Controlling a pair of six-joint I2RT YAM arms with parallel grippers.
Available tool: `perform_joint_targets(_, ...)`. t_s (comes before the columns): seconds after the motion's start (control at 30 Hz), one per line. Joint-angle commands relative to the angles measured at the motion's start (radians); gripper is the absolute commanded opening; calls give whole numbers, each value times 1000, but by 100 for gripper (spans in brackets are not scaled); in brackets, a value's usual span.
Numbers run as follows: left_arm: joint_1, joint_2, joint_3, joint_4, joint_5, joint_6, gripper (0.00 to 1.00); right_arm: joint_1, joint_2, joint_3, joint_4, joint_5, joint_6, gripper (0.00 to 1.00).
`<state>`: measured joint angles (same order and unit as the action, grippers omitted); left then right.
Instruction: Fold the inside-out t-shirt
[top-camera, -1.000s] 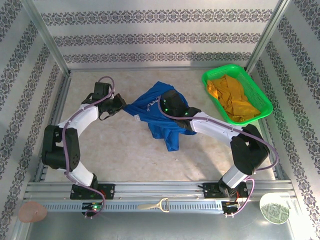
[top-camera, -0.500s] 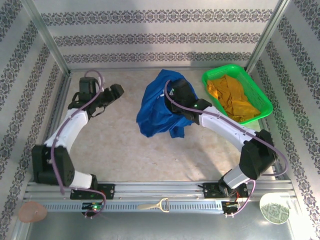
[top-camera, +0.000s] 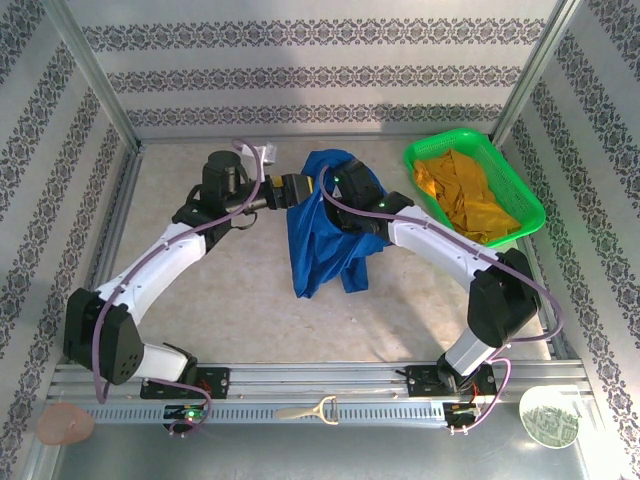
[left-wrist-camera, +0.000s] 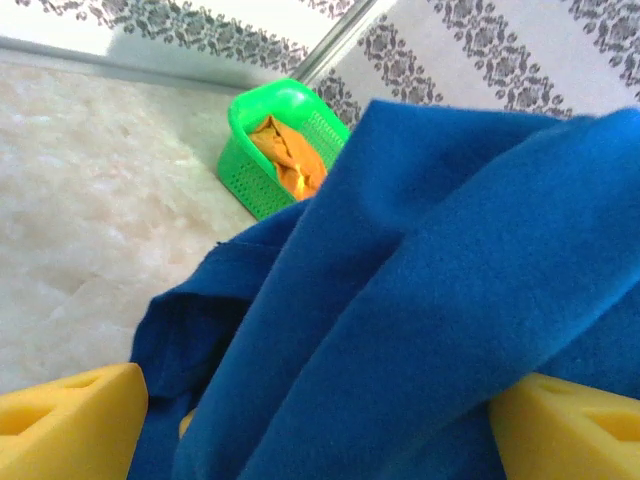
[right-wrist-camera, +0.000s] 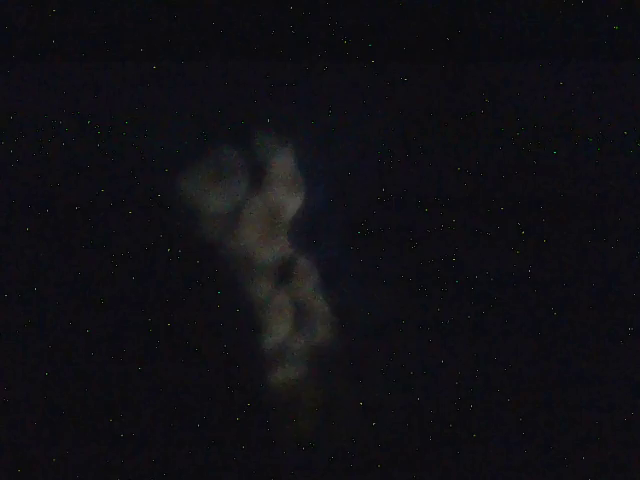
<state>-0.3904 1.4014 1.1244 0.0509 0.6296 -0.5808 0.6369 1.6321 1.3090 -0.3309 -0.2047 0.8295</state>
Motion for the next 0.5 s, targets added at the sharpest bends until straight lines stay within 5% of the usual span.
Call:
perform_joint_targets(0.0, -25, 20, 31, 72, 21, 48, 88, -3, 15, 15, 7, -36, -20, 0)
perform_joint_targets(0.1, -31, 56, 29, 119, 38, 20, 80, 4, 16, 15, 4, -41, -22, 0)
perform_joint_targets(0.13, -31, 65, 27, 138, 41, 10, 70, 4, 13, 11, 5, -41, -22, 0)
perform_joint_targets(0.2, -31, 81, 28, 168, 19, -14, 23, 7, 6, -7, 6, -45, -21, 0)
perform_joint_targets(0.27, -29, 85, 22, 206, -44, -47, 0, 11, -9, -37, 12, -49, -25, 0)
perform_joint_targets(0.47, 26, 193, 89, 258, -169, -235, 0, 27, -68, -157, 26, -53, -76, 0)
